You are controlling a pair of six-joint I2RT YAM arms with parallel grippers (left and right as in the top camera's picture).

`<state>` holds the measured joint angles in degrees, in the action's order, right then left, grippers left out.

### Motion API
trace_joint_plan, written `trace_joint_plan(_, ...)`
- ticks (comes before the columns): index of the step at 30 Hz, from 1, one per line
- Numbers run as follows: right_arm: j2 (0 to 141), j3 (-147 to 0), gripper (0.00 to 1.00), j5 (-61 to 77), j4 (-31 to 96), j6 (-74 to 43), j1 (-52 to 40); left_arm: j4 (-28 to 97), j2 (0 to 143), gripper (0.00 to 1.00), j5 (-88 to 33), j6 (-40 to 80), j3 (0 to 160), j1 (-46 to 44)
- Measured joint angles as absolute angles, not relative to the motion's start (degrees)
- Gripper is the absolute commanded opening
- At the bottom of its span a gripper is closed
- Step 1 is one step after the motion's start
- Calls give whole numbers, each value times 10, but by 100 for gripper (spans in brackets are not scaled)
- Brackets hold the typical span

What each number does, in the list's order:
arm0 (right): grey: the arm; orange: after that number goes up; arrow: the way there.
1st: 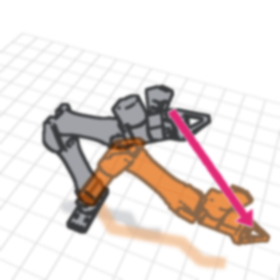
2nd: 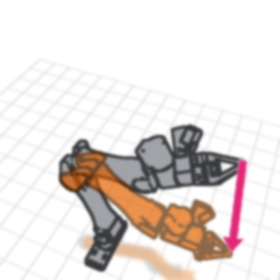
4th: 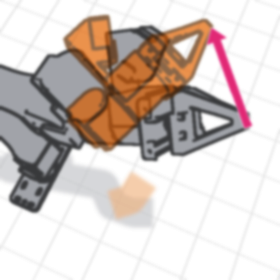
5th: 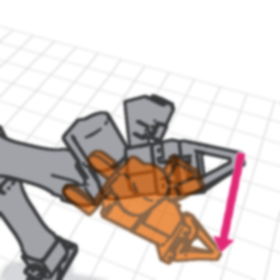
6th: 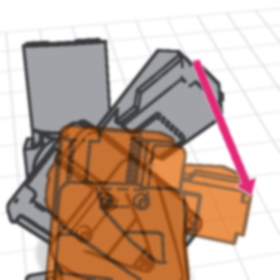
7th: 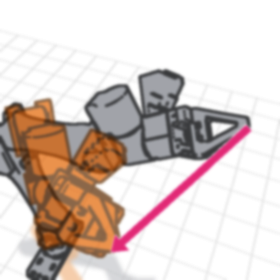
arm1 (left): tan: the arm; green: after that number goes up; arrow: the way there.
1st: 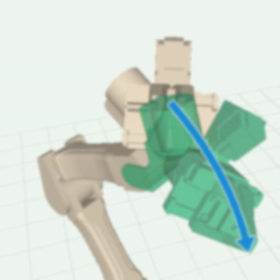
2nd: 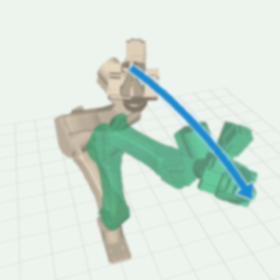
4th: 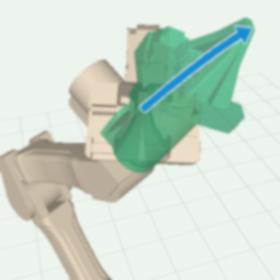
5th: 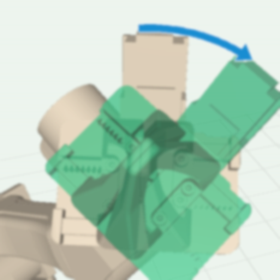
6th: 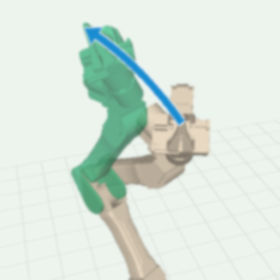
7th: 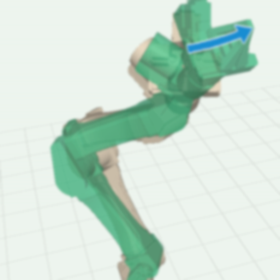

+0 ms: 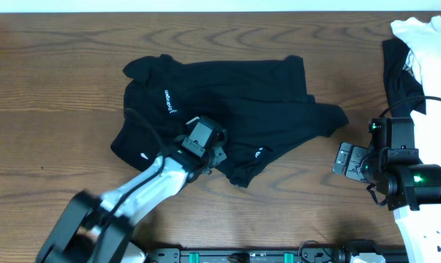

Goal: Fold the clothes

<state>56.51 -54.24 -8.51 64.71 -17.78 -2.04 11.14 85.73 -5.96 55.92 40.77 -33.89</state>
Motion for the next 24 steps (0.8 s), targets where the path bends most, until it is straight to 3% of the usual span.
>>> trace_joint_plan(12,573,-539,99,-85,615,-178,-20,446,531,6,-25,476,408,-256)
trace_joint_plan(24,736,-539,99,-21,480,-159,-20,550,460,6,33,444,408,-197)
